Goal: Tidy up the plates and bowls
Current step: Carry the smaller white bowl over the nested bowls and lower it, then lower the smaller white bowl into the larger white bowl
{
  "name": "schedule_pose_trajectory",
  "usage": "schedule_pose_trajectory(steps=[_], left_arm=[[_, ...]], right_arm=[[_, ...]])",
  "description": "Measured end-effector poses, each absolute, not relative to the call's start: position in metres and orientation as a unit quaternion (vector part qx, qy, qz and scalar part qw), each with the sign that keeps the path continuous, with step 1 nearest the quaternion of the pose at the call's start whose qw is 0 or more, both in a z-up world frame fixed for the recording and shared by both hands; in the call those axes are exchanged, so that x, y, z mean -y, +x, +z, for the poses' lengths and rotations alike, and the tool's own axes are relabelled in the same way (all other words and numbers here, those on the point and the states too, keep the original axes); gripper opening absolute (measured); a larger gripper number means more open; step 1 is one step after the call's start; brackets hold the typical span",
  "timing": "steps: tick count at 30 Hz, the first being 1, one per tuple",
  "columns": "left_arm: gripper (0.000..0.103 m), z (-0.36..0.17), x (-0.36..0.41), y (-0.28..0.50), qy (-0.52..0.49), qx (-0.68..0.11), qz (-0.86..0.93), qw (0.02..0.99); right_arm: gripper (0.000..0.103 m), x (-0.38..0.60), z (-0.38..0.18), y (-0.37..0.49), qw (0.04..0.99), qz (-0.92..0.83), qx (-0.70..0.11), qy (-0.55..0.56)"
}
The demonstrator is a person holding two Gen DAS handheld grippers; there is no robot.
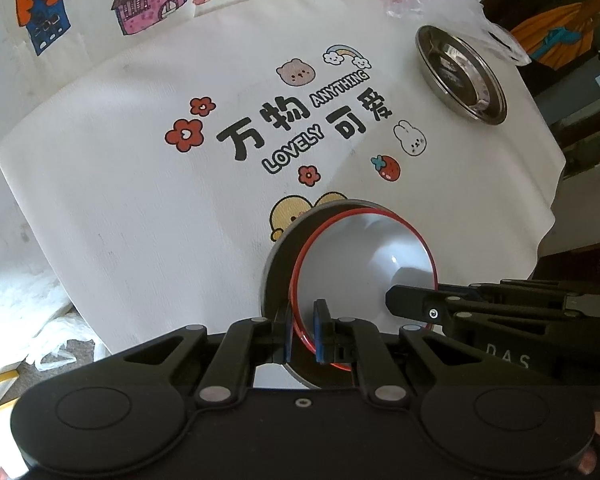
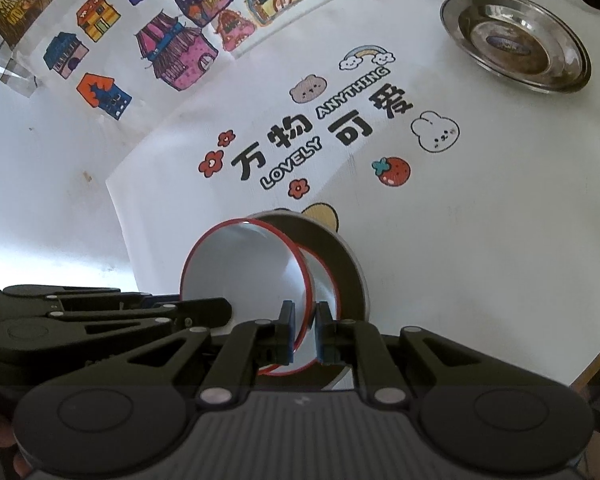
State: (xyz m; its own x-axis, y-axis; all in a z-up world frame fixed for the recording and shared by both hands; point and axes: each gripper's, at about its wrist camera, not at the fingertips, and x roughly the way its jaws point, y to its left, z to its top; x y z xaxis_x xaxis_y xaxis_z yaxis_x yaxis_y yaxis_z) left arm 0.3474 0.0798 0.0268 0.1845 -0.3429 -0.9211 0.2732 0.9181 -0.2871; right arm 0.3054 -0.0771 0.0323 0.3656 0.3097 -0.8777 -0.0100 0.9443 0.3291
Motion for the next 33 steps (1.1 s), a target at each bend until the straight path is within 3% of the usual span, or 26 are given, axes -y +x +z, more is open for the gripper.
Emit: schedule_pose_trajectory(steps=[33], left_arm=[[0.014,0.023,-0.07,0.345,0.012,-0.62,-0.201,0.759]], right_arm=[[0.017,0.076,0.029,0.303,0.802,0.103,-0.573,0.136]])
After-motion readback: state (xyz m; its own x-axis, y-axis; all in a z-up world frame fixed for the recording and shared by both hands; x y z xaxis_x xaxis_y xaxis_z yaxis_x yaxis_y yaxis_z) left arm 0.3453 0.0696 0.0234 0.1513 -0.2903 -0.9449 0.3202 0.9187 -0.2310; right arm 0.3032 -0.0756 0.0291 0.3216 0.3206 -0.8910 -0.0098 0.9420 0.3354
